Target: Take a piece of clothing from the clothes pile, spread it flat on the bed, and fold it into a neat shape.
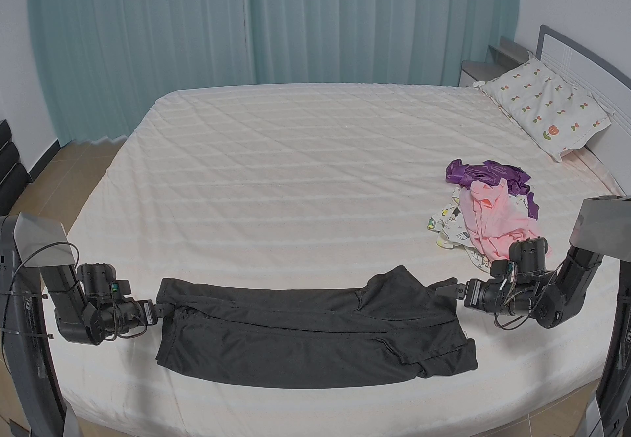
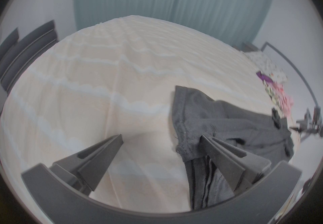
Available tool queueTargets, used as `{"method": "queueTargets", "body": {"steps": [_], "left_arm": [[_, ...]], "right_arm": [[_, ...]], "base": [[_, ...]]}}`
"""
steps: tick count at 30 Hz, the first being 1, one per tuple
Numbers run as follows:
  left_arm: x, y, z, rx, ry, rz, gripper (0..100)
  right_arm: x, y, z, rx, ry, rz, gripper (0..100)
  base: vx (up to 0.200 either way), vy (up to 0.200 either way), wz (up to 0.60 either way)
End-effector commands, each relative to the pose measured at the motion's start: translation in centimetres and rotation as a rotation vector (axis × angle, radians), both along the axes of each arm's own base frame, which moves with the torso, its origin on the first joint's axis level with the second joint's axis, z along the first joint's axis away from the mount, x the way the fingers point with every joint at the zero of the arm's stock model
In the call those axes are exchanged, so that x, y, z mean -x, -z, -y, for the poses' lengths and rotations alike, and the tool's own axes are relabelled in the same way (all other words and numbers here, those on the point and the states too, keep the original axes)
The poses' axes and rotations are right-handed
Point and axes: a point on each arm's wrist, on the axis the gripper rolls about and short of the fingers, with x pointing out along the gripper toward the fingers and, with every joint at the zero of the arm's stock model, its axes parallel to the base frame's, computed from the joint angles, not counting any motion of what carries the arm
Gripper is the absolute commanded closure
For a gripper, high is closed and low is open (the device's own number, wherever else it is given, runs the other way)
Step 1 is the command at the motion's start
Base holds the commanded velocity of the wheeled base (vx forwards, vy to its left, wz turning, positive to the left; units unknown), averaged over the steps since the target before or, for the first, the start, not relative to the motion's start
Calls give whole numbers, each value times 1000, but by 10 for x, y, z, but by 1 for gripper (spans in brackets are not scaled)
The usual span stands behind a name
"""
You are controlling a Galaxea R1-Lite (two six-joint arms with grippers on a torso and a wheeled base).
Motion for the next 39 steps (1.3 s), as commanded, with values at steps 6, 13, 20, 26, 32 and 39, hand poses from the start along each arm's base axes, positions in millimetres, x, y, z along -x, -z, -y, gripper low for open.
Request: {"method": "queueTargets", "body": {"steps": [6,13,20,26,32,39], "left_arm": [[-9,-42,-10,282,-249,102,0],[-13,-47,10,464,-326,80,0],[-16,-45,18,507,-344,74,0],[-16,-37,20,501,-332,92,0],[-13,-34,24,497,-326,91,0],[-11,-33,25,495,-327,84,0]], "right_arm": [[-16,-25,-19,-42,-25,87,0],[-28,12,-48,-26,-89,19,0],[-43,25,-61,4,-85,2,0],[-46,27,-62,9,-83,1,0],[-45,29,-60,31,-59,-2,100],[-30,16,-51,36,-45,-13,100]], "base": [[0,0,0],[0,0,0],[0,0,0],[0,0,0],[0,0,0],[0,0,0]]}}
